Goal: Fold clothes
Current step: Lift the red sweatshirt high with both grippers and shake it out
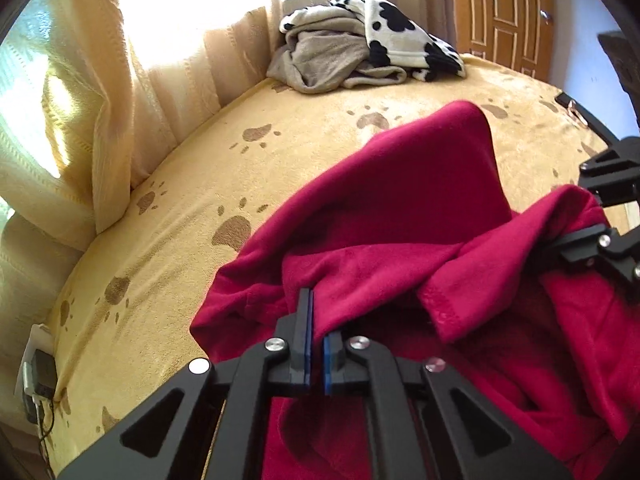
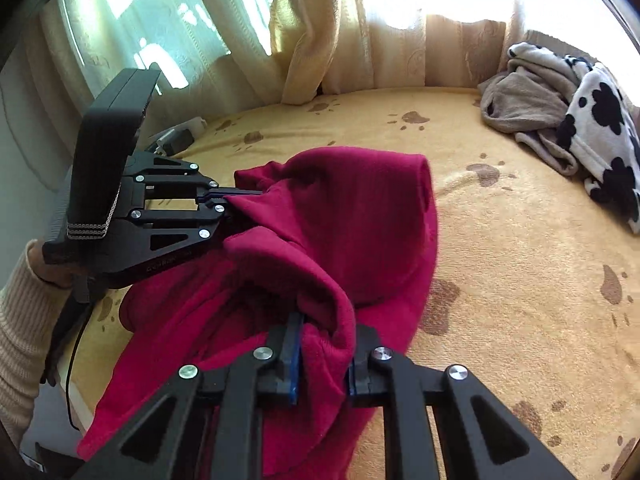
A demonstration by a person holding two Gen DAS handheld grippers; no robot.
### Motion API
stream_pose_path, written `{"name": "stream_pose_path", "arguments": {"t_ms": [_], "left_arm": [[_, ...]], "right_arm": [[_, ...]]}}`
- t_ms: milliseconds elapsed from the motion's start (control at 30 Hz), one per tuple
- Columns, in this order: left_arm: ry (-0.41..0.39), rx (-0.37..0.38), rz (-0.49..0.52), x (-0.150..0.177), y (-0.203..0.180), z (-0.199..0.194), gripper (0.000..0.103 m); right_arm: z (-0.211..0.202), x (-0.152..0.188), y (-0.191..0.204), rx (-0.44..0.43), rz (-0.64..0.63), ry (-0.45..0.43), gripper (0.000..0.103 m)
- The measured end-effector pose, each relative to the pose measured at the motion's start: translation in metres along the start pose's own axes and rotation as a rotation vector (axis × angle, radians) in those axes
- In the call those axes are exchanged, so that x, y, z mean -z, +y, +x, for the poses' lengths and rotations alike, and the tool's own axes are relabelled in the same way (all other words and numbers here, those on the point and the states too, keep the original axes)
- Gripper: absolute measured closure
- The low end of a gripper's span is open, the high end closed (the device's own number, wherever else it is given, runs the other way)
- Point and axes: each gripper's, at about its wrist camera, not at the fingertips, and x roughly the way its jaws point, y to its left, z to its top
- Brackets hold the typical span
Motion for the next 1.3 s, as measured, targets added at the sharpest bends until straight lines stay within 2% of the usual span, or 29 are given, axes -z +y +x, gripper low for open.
{"name": "stream_pose_path", "arguments": {"t_ms": [100, 267, 333, 567, 633, 700, 800, 967, 1133, 1300], "left_arm": [[-0.080, -0.023, -0.068, -0.007, 0.004, -0.015, 0.098], [-0.236, -0.156, -0.184, -0.021, 0.022, -0.053, 0.098], [-0.298, -0.187, -0.247, -0.023, 0.034, -0.069, 0.098], [-0.523, -0.320, -0.433, -0.016, 0.061, -0.163, 0.098], [-0.579, -0.366, -0.476, -0.009, 0.060, -0.195, 0.098], [-0.632, -0.373, -0.513, 0.000, 0.054, -0.224, 0.098], [-0.706, -0.390, -0.522, 0.015, 0.036, -0.263, 0.098], [-0.820, -0.465, -0.489, 0.028, 0.001, -0.314, 0.098], [-0.950, -0.586, -0.436, 0.029, -0.023, -0.379, 0.098], [-1.076, -0.718, -0.384, 0.031, -0.051, -0.449, 0.098]], "right_arm": [[-0.027, 0.007, -0.016, 0.082, 0.015, -0.078, 0.087], [-0.069, 0.020, -0.049, 0.228, 0.058, -0.199, 0.087], [-0.084, 0.023, -0.066, 0.282, 0.091, -0.248, 0.087], [-0.149, 0.014, -0.104, 0.418, 0.155, -0.440, 0.087], [-0.168, 0.010, -0.108, 0.438, 0.162, -0.498, 0.087], [-0.185, 0.006, -0.110, 0.443, 0.167, -0.552, 0.087], [-0.206, 0.006, -0.103, 0.429, 0.158, -0.627, 0.087], [-0.241, 0.006, -0.072, 0.446, 0.103, -0.786, 0.087], [-0.308, -0.003, -0.047, 0.435, 0.069, -1.012, 0.087], [-0.380, -0.004, -0.009, 0.465, -0.022, -1.249, 0.087]]}}
